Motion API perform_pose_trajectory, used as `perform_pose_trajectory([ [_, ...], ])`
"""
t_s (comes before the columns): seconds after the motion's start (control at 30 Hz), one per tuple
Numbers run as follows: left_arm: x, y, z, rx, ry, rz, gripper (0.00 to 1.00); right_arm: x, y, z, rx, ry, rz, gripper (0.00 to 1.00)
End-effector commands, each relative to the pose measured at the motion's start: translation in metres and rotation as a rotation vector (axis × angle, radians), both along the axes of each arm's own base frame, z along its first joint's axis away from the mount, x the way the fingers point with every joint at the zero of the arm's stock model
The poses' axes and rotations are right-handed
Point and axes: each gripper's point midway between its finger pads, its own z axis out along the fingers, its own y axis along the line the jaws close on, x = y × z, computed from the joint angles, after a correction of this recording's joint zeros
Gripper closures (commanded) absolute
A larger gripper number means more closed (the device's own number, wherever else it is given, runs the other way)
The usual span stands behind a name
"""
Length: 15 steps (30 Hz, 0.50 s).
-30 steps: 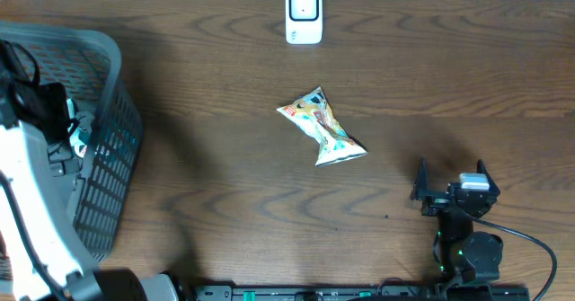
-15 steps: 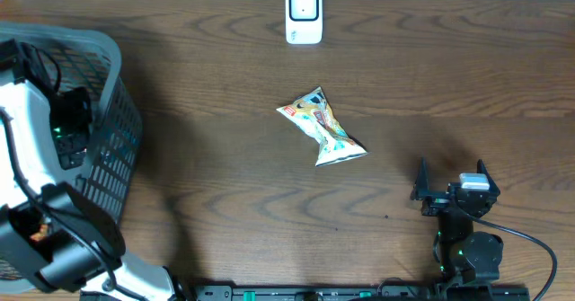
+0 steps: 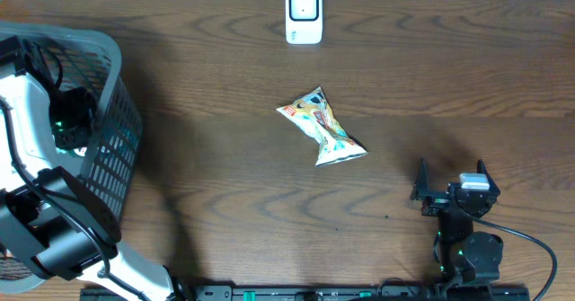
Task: Scan the item barcode
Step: 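Reach the left gripper back into the basket and grasp the blue bottle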
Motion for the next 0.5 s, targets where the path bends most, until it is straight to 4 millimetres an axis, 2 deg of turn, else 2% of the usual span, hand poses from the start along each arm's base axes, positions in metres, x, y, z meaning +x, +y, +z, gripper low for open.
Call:
perform_pose_trajectory([
  [0.0, -0.013, -0.002, -0.043, -0.035, 0.126, -0.063, 0.73, 0.000, 0.002, 0.000, -0.008, -0.001, 0.008, 0.01],
  [0.2, -0.022, -0.006, -0.041, -0.052, 0.153, -0.117, 0.85, 0.000, 0.002, 0.000, -0.008, -0.001, 0.008, 0.01],
  [0.3, -0.024, -0.006, -0.037, -0.051, 0.149, -0.126, 0.85, 0.000, 0.002, 0.000, -0.009, -0.001, 0.008, 0.01],
  [0.37, -0.024, -0.006, -0.031, -0.041, 0.132, -0.134, 0.85, 0.000, 0.002, 0.000, -0.008, -0.001, 0.008, 0.01],
  [0.47, -0.023, -0.005, -0.006, 0.002, 0.066, -0.138, 0.86, 0.000, 0.002, 0.000, -0.008, -0.001, 0.008, 0.01],
])
